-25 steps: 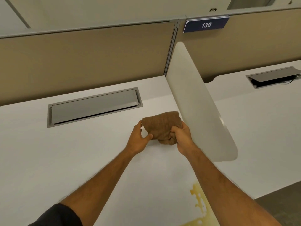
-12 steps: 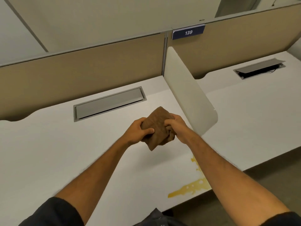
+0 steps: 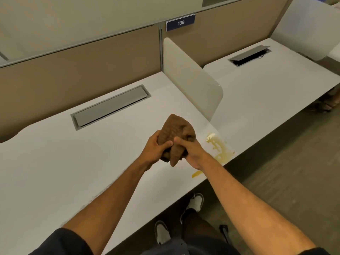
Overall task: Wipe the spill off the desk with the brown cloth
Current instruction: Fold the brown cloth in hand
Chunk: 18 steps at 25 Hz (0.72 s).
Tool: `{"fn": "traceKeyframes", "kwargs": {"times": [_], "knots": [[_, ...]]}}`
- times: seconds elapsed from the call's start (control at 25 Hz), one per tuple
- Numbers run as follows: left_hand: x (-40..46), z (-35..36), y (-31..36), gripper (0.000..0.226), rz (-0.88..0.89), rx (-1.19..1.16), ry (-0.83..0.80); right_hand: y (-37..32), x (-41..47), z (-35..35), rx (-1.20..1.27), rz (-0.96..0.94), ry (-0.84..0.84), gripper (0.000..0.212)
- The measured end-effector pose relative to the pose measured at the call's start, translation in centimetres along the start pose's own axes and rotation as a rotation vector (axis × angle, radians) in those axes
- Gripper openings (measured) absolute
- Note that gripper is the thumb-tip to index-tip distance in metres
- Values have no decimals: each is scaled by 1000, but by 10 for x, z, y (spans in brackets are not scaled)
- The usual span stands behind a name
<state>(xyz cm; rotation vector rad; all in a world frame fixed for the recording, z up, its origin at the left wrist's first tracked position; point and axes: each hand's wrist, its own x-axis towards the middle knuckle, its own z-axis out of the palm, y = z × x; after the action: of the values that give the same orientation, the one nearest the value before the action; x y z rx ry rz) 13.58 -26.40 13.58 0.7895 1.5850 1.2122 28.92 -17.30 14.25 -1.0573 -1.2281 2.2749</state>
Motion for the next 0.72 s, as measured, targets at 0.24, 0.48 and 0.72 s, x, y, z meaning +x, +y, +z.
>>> {"fn": "traceKeyframes", "kwargs": {"times": [0.24, 0.48, 0.72], "knots": [[-38, 29, -14, 37, 50, 123, -33, 17, -56, -23, -110, -42, 197, 34], [-67, 54, -34, 49, -13, 89, -89, 35, -91, -50, -148, -23, 233, 41], [-89, 92, -71, 38, -96, 164, -17, 69, -126, -101, -67, -14, 341, 49]]}}
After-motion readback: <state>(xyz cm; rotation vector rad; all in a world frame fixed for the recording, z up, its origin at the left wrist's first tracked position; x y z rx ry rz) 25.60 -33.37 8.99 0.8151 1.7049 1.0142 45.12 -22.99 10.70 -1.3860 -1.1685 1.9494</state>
